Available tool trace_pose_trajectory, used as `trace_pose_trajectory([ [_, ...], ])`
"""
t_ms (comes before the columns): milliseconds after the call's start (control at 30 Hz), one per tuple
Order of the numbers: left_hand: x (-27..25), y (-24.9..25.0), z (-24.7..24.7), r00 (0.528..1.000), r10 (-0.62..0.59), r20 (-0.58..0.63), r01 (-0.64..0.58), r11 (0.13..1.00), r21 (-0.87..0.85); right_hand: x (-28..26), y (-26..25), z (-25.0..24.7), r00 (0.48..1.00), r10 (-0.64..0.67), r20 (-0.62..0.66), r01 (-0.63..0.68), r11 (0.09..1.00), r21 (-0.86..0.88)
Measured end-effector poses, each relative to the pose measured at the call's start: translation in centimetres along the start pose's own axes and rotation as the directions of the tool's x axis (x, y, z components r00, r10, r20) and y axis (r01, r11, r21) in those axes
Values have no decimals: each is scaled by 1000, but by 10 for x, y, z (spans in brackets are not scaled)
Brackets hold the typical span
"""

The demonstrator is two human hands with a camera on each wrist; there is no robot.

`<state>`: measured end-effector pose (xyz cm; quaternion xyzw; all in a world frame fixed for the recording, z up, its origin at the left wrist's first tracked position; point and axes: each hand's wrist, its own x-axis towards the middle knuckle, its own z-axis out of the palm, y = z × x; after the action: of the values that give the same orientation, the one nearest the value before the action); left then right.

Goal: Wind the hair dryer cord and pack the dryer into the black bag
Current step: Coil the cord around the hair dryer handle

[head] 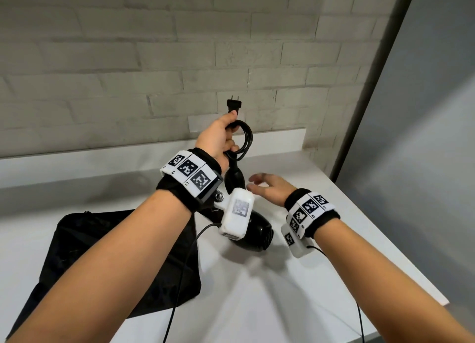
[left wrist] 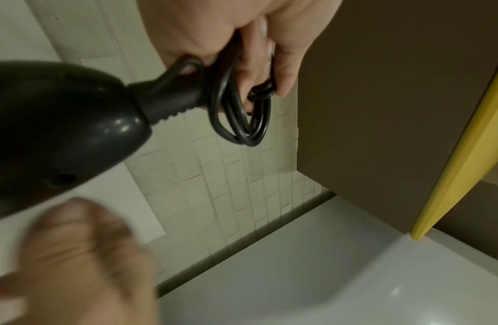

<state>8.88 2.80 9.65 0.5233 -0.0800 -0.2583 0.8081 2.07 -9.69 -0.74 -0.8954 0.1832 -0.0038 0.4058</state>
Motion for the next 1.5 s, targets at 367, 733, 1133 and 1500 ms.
trace_pose_trajectory([
  [367, -1, 7, -2, 999, -24, -25, 19, 979, -205, 5, 13, 39, 897, 217, 386, -195, 976, -95],
  [733, -9, 10, -6, 999, -17, 51, 33, 948, -316, 14, 20, 44, 953, 185, 240, -243, 940, 240],
  [1133, 1, -43, -47, 996, -23, -81, 16, 995, -97, 0, 40, -17, 917, 125, -379, -167, 983, -80],
  [1500, 8, -101, -76, 961, -249, -119, 275, 818, 506, -29, 77, -42, 907, 173, -385, -322, 874, -365],
])
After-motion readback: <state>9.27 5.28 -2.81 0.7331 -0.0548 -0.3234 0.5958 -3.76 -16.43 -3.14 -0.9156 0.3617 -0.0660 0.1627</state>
